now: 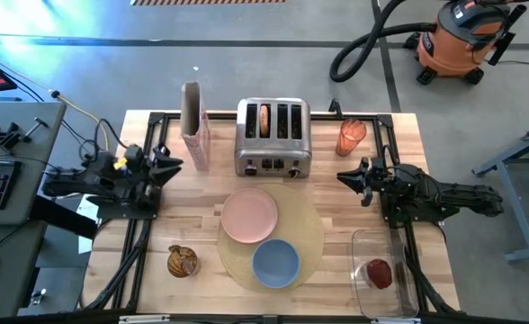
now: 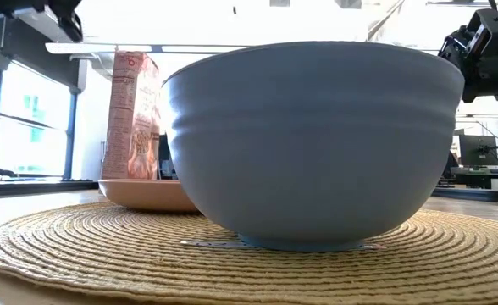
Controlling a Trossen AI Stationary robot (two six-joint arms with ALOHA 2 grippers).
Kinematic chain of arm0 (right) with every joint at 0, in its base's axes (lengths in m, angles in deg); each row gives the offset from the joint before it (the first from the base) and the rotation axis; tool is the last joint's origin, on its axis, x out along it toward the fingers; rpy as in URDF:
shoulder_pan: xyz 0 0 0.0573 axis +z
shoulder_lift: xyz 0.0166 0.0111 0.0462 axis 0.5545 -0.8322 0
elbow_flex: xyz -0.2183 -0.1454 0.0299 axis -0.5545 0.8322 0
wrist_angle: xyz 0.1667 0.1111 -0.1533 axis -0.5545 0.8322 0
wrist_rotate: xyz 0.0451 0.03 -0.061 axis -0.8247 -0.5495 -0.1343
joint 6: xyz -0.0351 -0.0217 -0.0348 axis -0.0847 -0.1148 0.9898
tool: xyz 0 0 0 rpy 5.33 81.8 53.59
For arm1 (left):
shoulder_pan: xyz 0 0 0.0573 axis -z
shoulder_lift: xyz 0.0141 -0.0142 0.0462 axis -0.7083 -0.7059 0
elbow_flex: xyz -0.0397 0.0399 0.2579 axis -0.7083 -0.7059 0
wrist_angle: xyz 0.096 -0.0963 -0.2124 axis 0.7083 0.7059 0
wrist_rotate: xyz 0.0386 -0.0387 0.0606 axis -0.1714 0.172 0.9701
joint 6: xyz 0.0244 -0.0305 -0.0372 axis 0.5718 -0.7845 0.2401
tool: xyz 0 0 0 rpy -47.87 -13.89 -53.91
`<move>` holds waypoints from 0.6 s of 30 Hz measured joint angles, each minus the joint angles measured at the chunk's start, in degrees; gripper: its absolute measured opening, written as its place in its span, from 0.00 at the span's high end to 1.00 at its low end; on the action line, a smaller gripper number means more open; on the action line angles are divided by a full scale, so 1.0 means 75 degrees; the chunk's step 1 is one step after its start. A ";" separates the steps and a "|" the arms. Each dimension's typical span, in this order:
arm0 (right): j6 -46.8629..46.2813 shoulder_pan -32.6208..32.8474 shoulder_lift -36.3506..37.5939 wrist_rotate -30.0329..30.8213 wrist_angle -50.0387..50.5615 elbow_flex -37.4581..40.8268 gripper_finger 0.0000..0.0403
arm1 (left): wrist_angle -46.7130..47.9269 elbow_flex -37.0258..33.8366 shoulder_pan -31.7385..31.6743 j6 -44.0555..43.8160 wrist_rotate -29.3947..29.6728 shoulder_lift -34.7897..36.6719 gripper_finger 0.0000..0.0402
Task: Arrange a breakfast setting
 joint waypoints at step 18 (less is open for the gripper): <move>0.0000 0.0000 0.0000 0.0000 0.0000 -0.0003 0.89 | 0.3531 0.4066 0.0000 0.0045 0.2626 -0.1500 0.77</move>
